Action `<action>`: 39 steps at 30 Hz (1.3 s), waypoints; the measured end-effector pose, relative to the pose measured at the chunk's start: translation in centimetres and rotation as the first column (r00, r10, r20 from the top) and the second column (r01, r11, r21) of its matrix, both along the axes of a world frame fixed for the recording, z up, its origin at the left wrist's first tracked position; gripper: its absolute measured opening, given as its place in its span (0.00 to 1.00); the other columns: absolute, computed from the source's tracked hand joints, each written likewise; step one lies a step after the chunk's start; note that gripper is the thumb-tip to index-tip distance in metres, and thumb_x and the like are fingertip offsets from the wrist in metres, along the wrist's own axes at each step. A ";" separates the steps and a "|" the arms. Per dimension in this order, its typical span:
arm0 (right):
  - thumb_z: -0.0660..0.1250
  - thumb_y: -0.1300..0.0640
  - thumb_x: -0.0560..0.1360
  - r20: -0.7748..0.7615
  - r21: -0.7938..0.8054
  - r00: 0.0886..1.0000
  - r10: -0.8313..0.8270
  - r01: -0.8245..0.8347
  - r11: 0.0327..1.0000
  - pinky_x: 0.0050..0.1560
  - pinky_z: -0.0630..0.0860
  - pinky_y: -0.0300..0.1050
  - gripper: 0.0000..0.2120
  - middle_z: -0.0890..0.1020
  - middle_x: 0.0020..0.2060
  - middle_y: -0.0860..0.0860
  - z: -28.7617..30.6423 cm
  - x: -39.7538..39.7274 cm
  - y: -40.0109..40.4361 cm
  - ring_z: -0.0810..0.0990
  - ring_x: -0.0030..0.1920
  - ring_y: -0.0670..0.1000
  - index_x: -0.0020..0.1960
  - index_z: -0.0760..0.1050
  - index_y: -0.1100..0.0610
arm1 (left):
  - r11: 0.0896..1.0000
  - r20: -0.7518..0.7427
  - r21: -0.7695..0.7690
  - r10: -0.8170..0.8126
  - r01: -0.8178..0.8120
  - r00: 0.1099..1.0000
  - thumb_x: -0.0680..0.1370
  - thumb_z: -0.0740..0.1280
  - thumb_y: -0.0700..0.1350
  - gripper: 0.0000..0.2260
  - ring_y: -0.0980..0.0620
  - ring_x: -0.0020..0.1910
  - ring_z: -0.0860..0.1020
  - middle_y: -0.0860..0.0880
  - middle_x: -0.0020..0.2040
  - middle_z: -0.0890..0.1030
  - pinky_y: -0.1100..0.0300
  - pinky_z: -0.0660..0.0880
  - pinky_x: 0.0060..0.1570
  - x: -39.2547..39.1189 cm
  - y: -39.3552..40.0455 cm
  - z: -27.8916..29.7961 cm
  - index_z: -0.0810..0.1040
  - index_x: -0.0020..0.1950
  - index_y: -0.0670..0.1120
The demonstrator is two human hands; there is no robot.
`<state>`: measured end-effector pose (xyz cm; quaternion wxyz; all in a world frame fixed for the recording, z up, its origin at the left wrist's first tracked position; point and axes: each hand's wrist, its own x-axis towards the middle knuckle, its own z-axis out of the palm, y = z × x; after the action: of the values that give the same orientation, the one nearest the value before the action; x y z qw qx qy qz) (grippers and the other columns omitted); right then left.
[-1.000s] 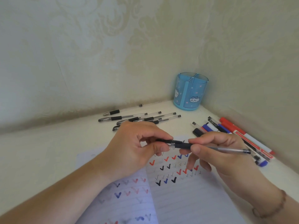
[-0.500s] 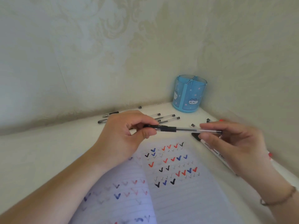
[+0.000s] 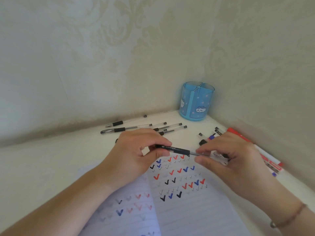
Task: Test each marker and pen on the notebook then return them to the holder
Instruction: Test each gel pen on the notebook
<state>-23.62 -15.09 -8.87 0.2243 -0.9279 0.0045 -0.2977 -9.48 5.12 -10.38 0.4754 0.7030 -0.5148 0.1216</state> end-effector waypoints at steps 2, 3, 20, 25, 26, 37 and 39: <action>0.73 0.43 0.70 0.043 0.012 0.993 -0.110 0.109 0.994 0.44 0.73 0.45 0.05 0.81 0.39 0.38 0.4 0.0 -1.0 0.77 0.45 0.47 0.41 0.83 0.43 | 0.996 -0.041 0.071 0.047 -0.044 0.998 0.70 0.75 0.54 0.13 0.59 0.44 0.80 0.61 0.47 0.82 0.70 0.73 0.46 0.3 0.1 -0.1 0.83 0.53 0.54; 0.74 0.45 0.70 0.061 0.068 0.975 -0.213 0.209 0.976 0.45 0.72 0.46 0.02 0.80 0.39 0.39 0.8 -0.2 -1.8 0.76 0.46 0.48 0.40 0.82 0.42 | 0.989 -0.040 0.120 0.094 -0.088 0.995 0.70 0.74 0.57 0.16 0.60 0.47 0.78 0.62 0.50 0.81 0.70 0.72 0.49 0.8 0.2 -0.3 0.81 0.56 0.56; 0.68 0.35 0.65 -0.367 -0.122 0.633 -0.682 0.694 0.710 0.31 0.81 0.48 0.07 0.81 0.33 0.44 -0.7 -1.0 -8.1 0.80 0.26 0.53 0.33 0.77 0.36 | 0.716 0.219 0.408 0.525 -0.566 0.823 0.71 0.73 0.56 0.12 0.47 0.51 0.73 0.55 0.51 0.80 0.51 0.71 0.53 4.4 0.0 -1.6 0.84 0.53 0.58; 0.65 0.35 0.66 -0.329 -0.106 0.647 -0.688 0.699 0.708 0.35 0.80 0.50 0.07 0.81 0.35 0.44 -0.2 -0.9 -6.5 0.80 0.29 0.55 0.35 0.75 0.36 | 0.720 0.260 0.374 0.524 -0.585 0.811 0.70 0.75 0.51 0.07 0.46 0.48 0.73 0.55 0.47 0.80 0.52 0.70 0.49 4.4 -0.4 -1.8 0.85 0.48 0.55; 0.65 0.35 0.67 -0.317 -0.087 0.667 -0.675 0.688 0.721 0.35 0.80 0.49 0.07 0.81 0.34 0.43 0.2 -0.9 -5.8 0.80 0.29 0.55 0.36 0.75 0.36 | 0.725 0.255 0.366 0.526 -0.584 0.811 0.70 0.75 0.50 0.06 0.47 0.48 0.73 0.55 0.47 0.80 0.52 0.70 0.49 4.4 -0.4 -1.8 0.85 0.47 0.54; 0.68 0.40 0.68 -0.216 0.502 0.963 -0.159 0.249 0.828 0.37 0.68 0.40 0.13 0.80 0.26 0.48 0.7 0.2 0.3 0.76 0.27 0.42 0.48 0.79 0.45 | 0.936 -0.654 -0.106 0.189 -0.336 0.732 0.74 0.72 0.36 0.07 0.55 0.37 0.84 0.50 0.35 0.85 0.67 0.76 0.37 2.5 0.2 2.0 0.82 0.41 0.49; 0.66 0.35 0.64 -0.207 0.564 0.971 -0.123 0.221 0.796 0.37 0.72 0.41 0.24 0.82 0.27 0.47 0.7 0.3 0.4 0.82 0.32 0.43 0.56 0.76 0.45 | 0.956 -0.721 -0.202 0.001 -0.212 0.693 0.74 0.71 0.34 0.06 0.53 0.37 0.84 0.47 0.35 0.85 0.67 0.77 0.36 1.7 0.4 2.8 0.82 0.43 0.45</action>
<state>-23.31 -14.64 -8.17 0.4685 -0.8308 0.1979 -0.2259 -7.76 5.54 -7.57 0.7206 0.6523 -0.2263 -0.0638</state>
